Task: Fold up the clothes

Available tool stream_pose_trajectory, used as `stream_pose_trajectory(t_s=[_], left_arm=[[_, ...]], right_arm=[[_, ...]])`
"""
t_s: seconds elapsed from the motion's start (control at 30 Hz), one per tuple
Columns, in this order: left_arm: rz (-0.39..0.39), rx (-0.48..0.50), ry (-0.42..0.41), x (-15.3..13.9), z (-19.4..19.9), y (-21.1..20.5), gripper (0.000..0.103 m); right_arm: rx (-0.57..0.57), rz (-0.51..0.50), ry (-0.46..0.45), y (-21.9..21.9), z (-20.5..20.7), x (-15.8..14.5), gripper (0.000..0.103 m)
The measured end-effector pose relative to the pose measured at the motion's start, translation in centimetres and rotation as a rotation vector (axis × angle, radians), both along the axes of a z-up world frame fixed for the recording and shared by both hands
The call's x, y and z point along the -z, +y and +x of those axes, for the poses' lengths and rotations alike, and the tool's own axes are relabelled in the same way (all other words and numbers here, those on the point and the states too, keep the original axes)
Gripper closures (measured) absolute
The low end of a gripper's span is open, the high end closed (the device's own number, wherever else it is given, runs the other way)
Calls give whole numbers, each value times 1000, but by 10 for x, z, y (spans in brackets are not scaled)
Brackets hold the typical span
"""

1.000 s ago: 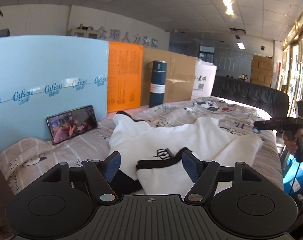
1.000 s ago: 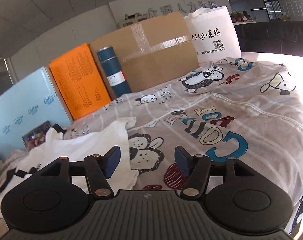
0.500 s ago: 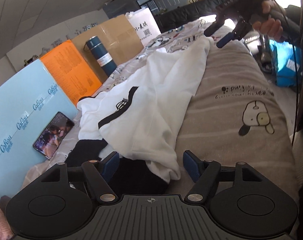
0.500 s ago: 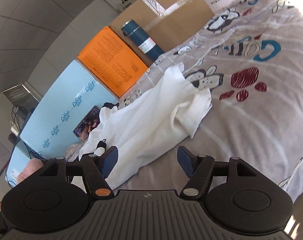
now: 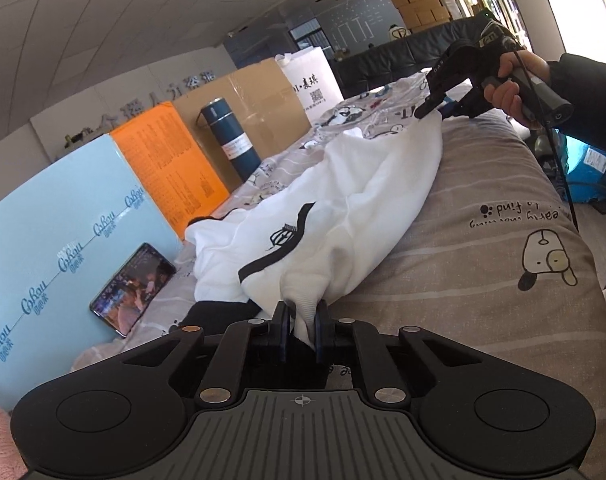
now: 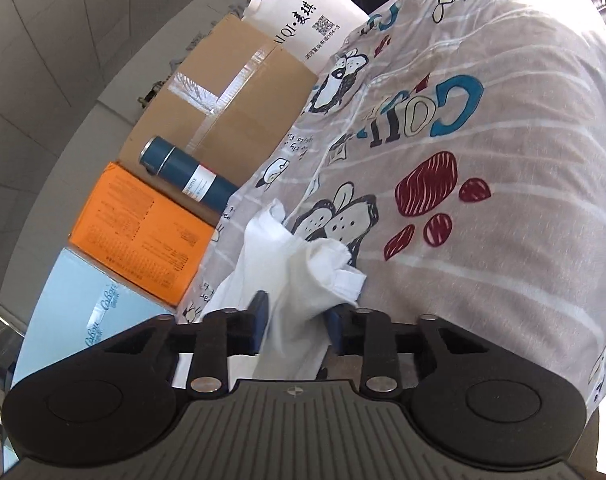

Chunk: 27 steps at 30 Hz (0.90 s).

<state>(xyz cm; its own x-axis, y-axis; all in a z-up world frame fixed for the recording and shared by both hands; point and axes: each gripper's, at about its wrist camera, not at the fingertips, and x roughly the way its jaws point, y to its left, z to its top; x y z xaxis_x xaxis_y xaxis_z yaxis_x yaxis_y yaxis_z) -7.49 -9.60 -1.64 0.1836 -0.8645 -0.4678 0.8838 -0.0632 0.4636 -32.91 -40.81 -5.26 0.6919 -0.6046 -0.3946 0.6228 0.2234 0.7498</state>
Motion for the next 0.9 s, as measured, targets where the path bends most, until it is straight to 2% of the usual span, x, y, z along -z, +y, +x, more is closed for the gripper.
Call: stream_pose_trajectory(t_s=[0.07, 0.13, 0.27, 0.43, 0.5, 0.53, 0.6, 0.67, 0.73, 0.8, 0.87, 0.9], left_arm=[[6, 12, 8, 1, -1, 2, 92], [4, 22, 19, 0, -2, 6, 93], [13, 31, 59, -3, -2, 15, 93], [62, 37, 143, 4, -4, 24, 93], [83, 36, 172, 9, -4, 26, 93], [87, 31, 186, 12, -3, 25, 91], [81, 23, 212, 12, 1, 25, 87], [71, 5, 235, 11, 5, 28, 78], [57, -26, 251, 9, 10, 33, 51], [10, -52, 303, 4, 18, 43, 39], [-49, -73, 387, -3, 29, 51, 28], [-65, -80, 391, -7, 31, 51, 19]], right_arm=[[-2, -47, 39, 5, -3, -2, 95], [4, -98, 77, 14, -9, -7, 96], [-8, -261, 165, 43, -21, -26, 96], [2, -238, 239, 68, -43, -19, 96], [2, -203, 241, 73, -49, -7, 95], [4, -179, 230, 73, -52, -2, 94], [25, -135, 193, 71, -57, 6, 83], [32, -122, 170, 69, -59, 8, 78], [35, -121, 155, 67, -60, 9, 78], [41, -130, 162, 66, -60, 8, 78], [42, -167, 217, 69, -57, 6, 85], [45, -212, 283, 73, -53, 4, 85]])
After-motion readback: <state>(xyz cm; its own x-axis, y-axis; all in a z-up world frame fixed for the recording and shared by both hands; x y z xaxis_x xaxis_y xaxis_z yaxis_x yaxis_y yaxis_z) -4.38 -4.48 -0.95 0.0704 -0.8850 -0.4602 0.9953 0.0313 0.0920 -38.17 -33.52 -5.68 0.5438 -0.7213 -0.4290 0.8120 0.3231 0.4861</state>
